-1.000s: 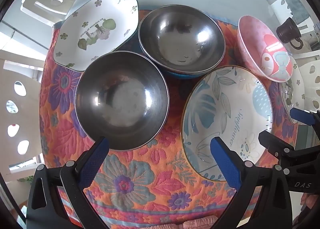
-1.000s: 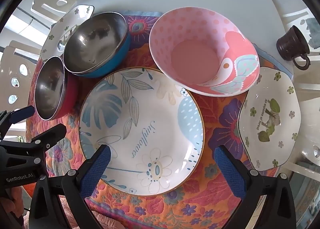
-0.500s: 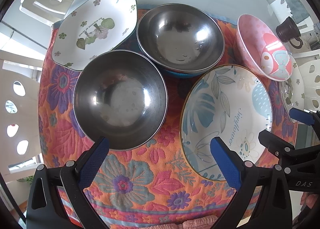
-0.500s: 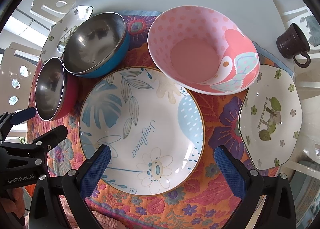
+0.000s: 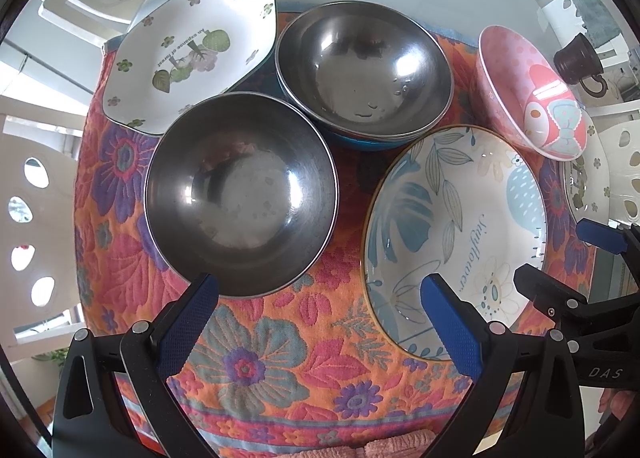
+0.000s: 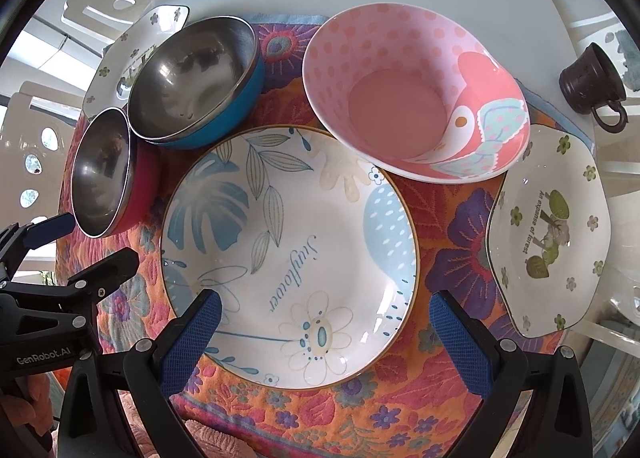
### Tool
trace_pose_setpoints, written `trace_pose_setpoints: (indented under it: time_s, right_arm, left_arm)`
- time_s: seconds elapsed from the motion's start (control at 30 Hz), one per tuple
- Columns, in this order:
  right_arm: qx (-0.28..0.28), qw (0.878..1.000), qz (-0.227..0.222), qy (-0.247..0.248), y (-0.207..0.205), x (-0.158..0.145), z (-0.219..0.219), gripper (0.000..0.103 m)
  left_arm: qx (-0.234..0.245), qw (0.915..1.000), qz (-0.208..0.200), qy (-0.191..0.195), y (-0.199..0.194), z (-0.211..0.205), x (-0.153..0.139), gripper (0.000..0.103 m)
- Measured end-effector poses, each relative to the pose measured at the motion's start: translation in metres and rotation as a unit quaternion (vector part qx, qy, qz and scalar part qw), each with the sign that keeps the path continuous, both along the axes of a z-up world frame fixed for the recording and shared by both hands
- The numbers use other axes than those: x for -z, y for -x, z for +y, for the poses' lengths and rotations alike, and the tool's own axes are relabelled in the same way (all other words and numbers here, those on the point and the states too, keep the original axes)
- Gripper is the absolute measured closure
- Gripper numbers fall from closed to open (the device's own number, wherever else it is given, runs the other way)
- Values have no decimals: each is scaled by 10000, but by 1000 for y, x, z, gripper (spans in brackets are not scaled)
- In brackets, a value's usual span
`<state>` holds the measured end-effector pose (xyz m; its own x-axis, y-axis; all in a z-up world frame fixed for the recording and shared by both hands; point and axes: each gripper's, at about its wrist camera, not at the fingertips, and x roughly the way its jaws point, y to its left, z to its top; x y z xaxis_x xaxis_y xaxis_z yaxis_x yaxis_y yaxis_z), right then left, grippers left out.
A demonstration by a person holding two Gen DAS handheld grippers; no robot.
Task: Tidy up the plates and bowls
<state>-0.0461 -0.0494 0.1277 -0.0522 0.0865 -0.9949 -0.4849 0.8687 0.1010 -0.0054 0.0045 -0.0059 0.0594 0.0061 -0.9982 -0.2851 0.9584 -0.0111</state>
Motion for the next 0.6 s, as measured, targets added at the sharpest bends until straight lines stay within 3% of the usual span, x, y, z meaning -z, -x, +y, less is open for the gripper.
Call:
trace_pose_setpoints:
  time_s: [0.4,0.6]
  right_arm:
    - [5,10000,12,25,1,2,-2,0]
    - [23,10000,46,32,2,5,-4,0]
  left_arm:
    - [-15,9999,-47,-90,1,-3,1,2]
    - [-3,9999,83,78,2,-8,4,2]
